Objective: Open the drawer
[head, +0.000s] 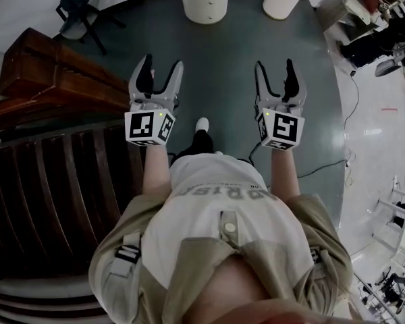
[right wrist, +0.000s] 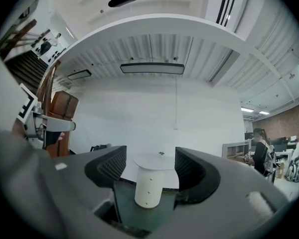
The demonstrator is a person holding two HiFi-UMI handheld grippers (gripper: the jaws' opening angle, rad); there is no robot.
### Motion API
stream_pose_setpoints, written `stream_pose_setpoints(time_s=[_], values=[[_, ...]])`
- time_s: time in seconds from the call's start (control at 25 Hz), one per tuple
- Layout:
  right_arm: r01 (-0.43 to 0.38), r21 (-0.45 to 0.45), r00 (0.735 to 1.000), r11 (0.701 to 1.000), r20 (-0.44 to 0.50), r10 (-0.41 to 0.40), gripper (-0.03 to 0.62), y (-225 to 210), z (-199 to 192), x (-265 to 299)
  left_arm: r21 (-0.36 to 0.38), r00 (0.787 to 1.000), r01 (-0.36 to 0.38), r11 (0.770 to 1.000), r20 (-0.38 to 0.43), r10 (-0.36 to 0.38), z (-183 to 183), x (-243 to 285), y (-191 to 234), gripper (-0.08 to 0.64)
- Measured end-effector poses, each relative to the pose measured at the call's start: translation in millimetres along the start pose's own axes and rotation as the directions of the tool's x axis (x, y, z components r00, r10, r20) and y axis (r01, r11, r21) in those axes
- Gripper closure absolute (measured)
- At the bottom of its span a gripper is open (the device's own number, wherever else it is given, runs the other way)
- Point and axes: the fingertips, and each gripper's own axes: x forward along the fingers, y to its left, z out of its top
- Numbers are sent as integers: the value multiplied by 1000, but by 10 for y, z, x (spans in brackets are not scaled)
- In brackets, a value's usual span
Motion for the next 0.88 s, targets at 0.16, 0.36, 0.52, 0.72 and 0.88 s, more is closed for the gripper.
stream_pose_setpoints(time_s=[0.16,0.36,0.52,0.72,0.88], values=[[14,26,999,1000,31,-15,285,30,101,421,5,999,24,1000,24,-24,71,332,304,252],[31,19,998,999,50,-32,284,95,199,844,6,997,51,999,51,-52,169,697,629,252],[39,22,998,999,51,-40,285,106,218,1114,12,995,77,997,65,-78,249,967,780,252],[40,17,998,999,43,-41,285,210,161,1421,-3,995,87,996,52,-87,141,1184,1028,252],[38,16,999,999,4,-38,285,237,40,1597,-21,996,90,996,12,-90,-22,1314,1147,252]])
